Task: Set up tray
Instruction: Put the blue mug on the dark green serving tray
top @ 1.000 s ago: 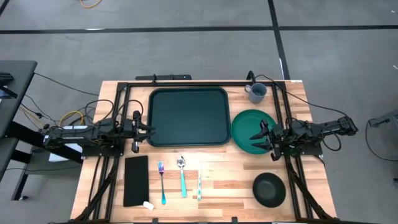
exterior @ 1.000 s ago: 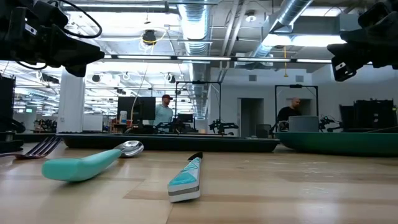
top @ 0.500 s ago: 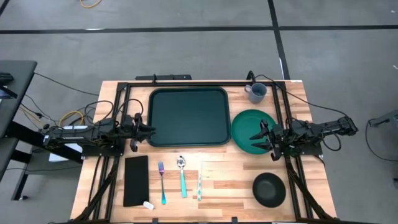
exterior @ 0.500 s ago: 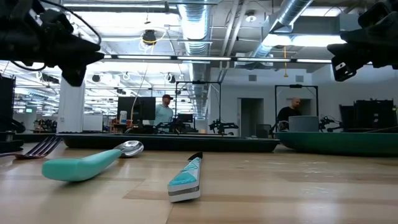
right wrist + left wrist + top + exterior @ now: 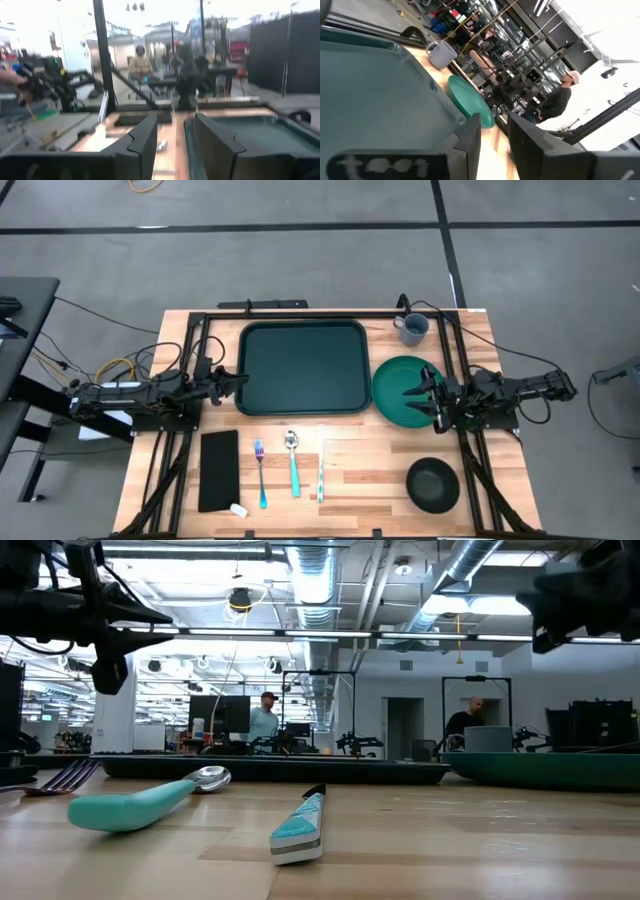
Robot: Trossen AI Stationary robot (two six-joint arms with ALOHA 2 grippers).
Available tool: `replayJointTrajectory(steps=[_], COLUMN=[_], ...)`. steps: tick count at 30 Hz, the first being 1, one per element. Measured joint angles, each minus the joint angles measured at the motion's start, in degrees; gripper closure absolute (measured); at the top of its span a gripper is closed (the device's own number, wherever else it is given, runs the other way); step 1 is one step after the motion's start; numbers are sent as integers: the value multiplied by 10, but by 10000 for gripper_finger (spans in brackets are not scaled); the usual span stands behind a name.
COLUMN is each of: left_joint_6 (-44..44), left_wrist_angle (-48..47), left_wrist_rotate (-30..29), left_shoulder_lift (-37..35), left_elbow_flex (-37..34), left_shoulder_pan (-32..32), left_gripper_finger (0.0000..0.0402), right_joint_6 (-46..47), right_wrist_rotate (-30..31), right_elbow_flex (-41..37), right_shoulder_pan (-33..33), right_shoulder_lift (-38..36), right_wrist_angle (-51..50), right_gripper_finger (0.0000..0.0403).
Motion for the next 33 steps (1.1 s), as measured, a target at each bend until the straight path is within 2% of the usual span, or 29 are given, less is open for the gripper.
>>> replayJointTrajectory(steps=[3,11,19,24,29,33], left_joint_6=[-5,-60,-65,-65,-65,-65], left_wrist_angle=[0,1,3,3,4,4], left_wrist_rotate=[-7,-8,-9,-9,-13,-13], left_shoulder_lift=[0,0,0,0,0,0], left_elbow_flex=[0,0,0,0,0,0], left_shoulder_pan=[0,0,0,0,0,0], left_gripper_finger=[317,317,317,317,317,317], right_joint_6=[21,221,257,268,279,270], right_wrist_rotate=[0,-1,20,117,166,166], right_elbow_flex=[0,2,8,11,40,111], right_shoulder_pan=[-1,-1,-1,-1,-1,-1], right_shoulder_lift=[0,0,0,4,64,186], right_wrist_angle=[53,228,338,350,334,320], right_gripper_finger=[281,281,281,281,281,281])
